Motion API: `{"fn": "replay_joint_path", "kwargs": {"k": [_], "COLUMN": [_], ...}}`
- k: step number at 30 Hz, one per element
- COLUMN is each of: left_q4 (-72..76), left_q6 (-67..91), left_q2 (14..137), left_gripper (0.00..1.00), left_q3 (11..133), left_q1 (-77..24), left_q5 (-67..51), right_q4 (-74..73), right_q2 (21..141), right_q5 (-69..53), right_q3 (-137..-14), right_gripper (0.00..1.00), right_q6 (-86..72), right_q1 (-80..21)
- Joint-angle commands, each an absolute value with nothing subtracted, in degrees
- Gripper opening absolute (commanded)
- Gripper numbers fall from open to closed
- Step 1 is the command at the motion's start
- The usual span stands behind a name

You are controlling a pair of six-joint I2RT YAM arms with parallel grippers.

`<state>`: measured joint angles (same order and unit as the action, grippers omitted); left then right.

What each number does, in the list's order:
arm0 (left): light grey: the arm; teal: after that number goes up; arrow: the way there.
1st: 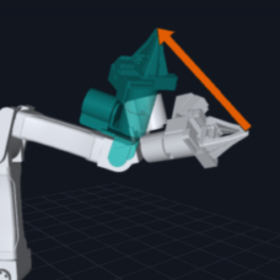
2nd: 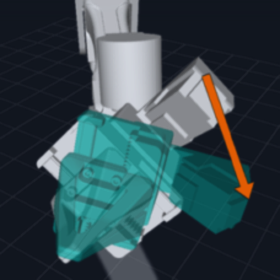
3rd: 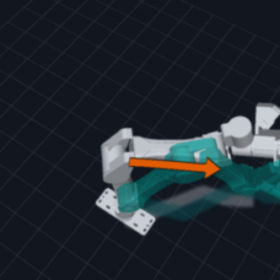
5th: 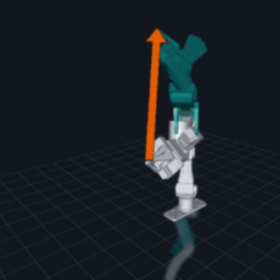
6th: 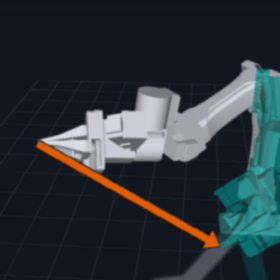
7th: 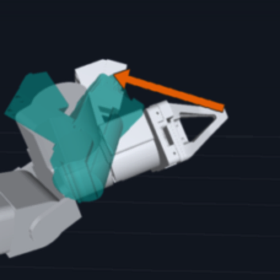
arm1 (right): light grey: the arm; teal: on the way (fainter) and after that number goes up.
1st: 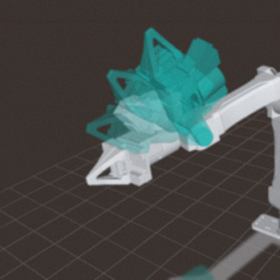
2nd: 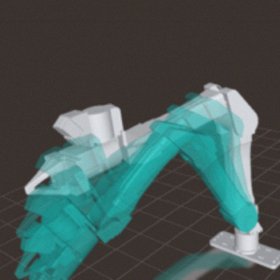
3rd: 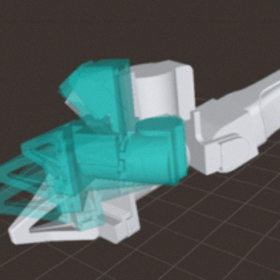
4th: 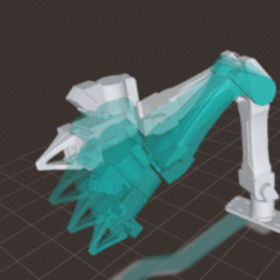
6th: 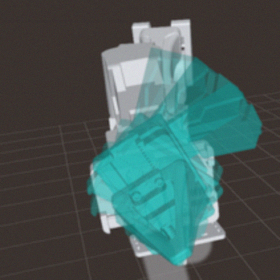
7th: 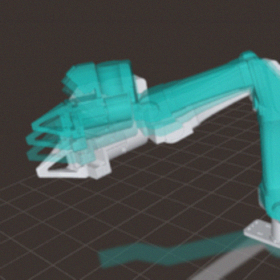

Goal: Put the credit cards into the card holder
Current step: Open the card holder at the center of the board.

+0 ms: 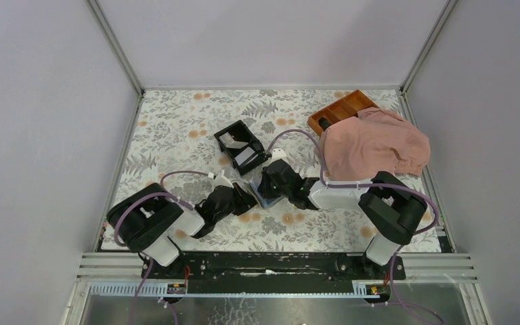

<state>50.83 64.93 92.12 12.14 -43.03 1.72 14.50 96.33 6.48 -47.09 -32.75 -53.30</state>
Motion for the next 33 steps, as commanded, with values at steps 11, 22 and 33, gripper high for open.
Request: {"fn": "replay_joint_path", "kwargs": {"k": [11,22,33], "left_q4": [10.6,-6.7,-7.8], "left_q6": [60.3,61.5,61.8], "left_q2": [77.1,55.8,53.3], "left_gripper": [0.29,0.3,0.3], "left_q3": [11.1,12.7,16.1], "left_q1": [-46.2,-46.9,-47.2], "left_q5": [7.7,12.6,12.6], "right_q4": [7.6,7.2,5.6], "right_q2": [102.9,103.1,101.7], "right_q5": [6.1,7.2,8.2], "right_q3": [-44.6,-45.2,-46.4], "right_gripper": [0.0,0.0,0.0], "right_q6": [-32.1,-31.8,-31.6], "right_q1": [-56.0,-57.3,-59.0]}}
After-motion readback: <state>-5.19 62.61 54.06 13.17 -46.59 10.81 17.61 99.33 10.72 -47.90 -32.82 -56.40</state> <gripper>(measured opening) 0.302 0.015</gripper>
